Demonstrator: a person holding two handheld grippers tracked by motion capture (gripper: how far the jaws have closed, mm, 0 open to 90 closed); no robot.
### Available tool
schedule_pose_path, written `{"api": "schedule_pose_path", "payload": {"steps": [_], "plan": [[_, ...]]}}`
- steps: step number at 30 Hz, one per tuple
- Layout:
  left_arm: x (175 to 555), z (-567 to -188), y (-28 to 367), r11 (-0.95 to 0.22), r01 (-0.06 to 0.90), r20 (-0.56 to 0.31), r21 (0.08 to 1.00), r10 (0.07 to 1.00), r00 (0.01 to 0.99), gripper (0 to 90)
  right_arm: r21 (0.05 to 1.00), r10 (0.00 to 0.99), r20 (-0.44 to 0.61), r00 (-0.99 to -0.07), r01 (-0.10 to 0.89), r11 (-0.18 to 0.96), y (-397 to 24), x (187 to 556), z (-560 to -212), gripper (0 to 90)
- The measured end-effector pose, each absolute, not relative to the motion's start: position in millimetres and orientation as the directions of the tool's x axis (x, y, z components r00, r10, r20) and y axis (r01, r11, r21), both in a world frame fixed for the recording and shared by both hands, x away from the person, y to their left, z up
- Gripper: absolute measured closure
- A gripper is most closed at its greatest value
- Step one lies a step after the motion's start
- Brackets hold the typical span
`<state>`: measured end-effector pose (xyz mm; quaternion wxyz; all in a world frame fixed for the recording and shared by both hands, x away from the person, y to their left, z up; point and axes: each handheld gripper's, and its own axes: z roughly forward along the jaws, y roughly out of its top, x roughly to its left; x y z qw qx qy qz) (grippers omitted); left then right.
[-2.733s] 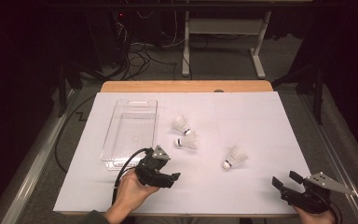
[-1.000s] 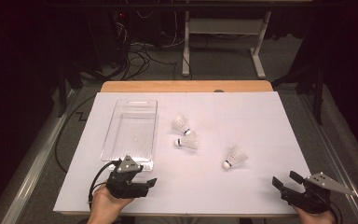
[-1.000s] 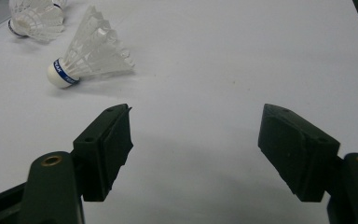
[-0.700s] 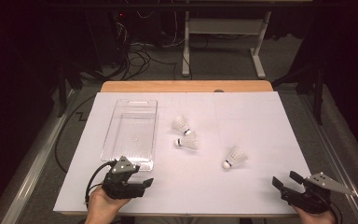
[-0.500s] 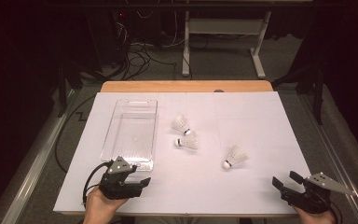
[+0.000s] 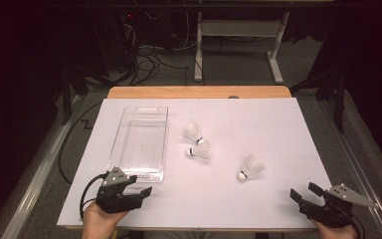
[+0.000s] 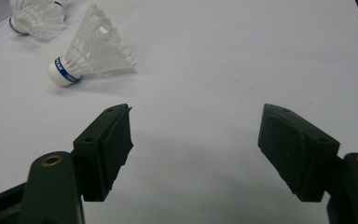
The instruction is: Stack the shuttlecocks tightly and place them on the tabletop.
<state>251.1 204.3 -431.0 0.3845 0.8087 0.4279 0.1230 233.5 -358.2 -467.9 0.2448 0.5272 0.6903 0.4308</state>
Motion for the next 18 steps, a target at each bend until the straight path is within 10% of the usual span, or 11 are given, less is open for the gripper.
{"api": "schedule_pose_path", "payload": {"steps": [18], "plan": [[250,-431,231,-0.263,0.598,-0.145,0.757,0.825,0.547,33.0,0.852,0.939,0.113,-0.323,0.518,0.076,-358,234,-468,26.1]]}}
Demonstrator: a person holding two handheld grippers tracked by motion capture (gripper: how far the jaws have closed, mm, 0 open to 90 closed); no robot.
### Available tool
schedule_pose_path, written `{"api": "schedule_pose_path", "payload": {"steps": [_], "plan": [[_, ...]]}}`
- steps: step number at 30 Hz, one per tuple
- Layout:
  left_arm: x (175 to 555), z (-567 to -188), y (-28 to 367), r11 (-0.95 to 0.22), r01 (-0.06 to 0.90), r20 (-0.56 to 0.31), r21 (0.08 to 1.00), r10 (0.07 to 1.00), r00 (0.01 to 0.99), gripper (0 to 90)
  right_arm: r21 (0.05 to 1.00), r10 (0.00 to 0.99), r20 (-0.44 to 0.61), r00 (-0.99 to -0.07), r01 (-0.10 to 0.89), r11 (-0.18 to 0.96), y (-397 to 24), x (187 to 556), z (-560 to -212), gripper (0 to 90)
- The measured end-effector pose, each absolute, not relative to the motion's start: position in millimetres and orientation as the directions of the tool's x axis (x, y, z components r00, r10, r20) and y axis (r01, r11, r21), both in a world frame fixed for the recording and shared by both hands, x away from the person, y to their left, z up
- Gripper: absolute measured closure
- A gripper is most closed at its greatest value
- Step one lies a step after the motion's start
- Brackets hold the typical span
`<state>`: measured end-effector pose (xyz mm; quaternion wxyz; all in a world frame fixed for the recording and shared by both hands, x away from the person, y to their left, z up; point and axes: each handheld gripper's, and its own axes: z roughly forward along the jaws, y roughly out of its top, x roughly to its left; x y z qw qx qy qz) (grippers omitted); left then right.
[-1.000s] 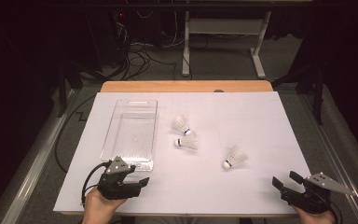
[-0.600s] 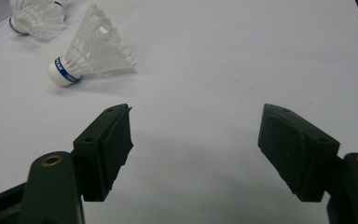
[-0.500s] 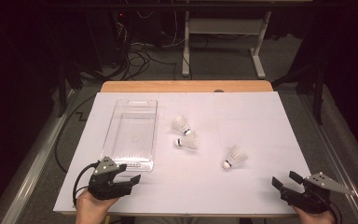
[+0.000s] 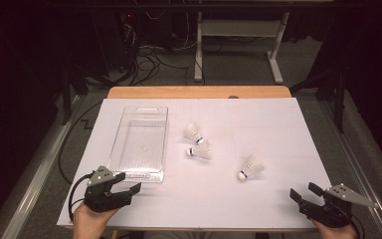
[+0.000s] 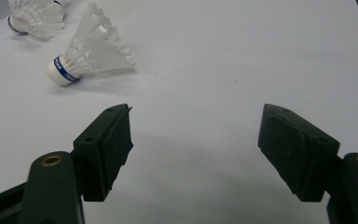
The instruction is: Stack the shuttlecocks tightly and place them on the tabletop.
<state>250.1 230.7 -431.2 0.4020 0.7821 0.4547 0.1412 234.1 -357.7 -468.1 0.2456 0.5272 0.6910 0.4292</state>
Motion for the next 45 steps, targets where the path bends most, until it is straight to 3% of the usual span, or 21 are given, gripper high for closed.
{"api": "schedule_pose_path", "payload": {"steps": [45], "plan": [[239,-462,261,-0.117,0.559,-0.159,0.821,0.893,0.421,28.9,0.852,0.943,0.116,-0.313,0.519,0.068,-359,234,-468,26.0]]}}
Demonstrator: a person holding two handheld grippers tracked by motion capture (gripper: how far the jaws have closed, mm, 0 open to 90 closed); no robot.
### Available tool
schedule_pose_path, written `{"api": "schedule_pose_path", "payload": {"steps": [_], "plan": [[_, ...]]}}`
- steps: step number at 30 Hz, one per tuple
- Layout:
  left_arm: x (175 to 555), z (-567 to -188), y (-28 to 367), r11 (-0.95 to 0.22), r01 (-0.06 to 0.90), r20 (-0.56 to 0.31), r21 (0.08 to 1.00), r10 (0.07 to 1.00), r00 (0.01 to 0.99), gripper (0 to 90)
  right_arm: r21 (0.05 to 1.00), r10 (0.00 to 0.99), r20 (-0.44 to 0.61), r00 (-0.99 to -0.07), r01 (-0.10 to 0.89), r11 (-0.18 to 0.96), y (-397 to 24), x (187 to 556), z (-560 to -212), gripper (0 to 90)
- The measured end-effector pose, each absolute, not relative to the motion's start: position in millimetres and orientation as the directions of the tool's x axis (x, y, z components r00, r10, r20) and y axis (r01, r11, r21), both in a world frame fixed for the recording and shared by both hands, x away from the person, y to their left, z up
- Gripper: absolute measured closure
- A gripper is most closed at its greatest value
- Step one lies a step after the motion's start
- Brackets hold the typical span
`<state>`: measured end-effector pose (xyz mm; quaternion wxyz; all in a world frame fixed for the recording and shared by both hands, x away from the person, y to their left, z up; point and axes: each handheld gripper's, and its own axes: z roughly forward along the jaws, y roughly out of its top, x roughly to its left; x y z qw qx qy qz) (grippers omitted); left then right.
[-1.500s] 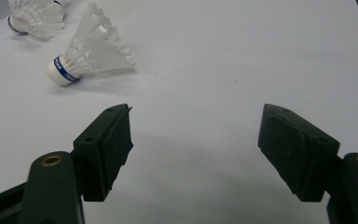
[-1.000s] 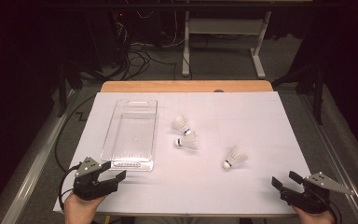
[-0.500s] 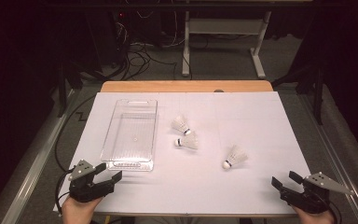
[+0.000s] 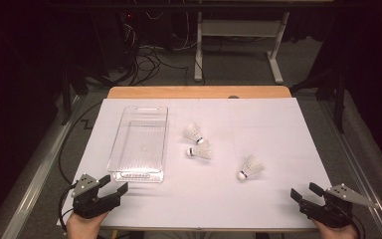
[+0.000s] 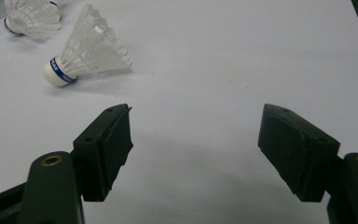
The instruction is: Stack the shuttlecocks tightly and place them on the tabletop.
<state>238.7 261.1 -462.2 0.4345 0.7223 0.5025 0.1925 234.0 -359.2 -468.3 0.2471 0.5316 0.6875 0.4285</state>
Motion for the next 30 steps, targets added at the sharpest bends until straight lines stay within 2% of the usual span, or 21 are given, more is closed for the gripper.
{"api": "schedule_pose_path", "payload": {"steps": [23,30], "plan": [[239.7,-469.3,263.8,-0.114,0.558,-0.162,0.822,0.892,0.422,29.1,0.843,0.946,0.101,-0.308,0.531,0.083,-356.3,234.7,-468.1,25.9],[239.3,-468.4,264.4,-0.107,0.563,-0.176,0.82,0.887,0.426,28.8,0.86,0.947,0.08,-0.311,0.501,0.092,-353.2,232.6,-463.9,26.0]]}}
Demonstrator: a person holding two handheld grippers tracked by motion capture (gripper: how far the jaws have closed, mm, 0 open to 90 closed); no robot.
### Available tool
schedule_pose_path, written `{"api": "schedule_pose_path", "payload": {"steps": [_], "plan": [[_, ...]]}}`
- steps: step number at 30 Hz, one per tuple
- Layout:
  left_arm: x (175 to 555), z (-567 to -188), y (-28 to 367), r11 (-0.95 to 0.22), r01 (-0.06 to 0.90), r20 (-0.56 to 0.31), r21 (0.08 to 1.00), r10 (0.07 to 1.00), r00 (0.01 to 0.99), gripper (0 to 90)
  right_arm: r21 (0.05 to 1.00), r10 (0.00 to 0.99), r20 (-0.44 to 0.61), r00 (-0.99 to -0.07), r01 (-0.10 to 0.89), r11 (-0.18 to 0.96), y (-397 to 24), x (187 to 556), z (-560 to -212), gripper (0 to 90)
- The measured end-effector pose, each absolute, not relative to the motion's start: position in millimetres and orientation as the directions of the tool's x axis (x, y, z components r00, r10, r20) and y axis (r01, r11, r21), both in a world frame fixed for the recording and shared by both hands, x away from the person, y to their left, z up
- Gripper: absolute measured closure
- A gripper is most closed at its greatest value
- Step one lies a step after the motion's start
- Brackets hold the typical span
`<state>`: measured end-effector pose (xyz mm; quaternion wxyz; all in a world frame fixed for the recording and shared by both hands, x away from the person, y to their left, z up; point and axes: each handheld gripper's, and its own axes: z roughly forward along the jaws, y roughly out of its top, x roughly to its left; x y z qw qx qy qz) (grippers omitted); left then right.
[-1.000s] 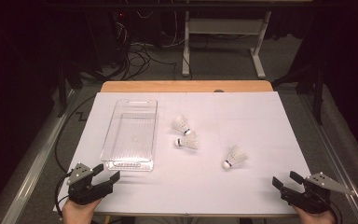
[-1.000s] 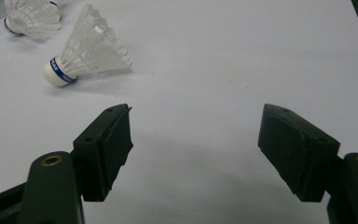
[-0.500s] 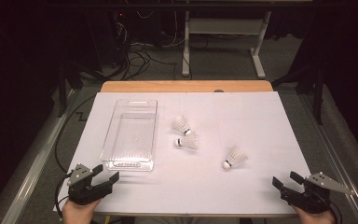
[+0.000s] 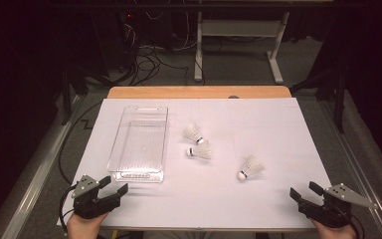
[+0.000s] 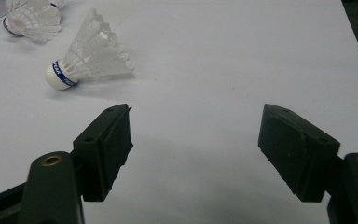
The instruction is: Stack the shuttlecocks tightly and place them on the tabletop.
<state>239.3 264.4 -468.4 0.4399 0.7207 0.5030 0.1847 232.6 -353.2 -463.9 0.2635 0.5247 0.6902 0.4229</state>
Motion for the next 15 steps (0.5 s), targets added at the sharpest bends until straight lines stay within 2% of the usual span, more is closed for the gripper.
{"api": "schedule_pose_path", "payload": {"steps": [15], "plan": [[237.3,-467.3,265.5,-0.112,0.56,-0.172,0.821,0.887,0.429,29.0,0.873,0.939,0.082,-0.335,0.479,0.094,-345.8,232.5,-458.0,26.3]]}}
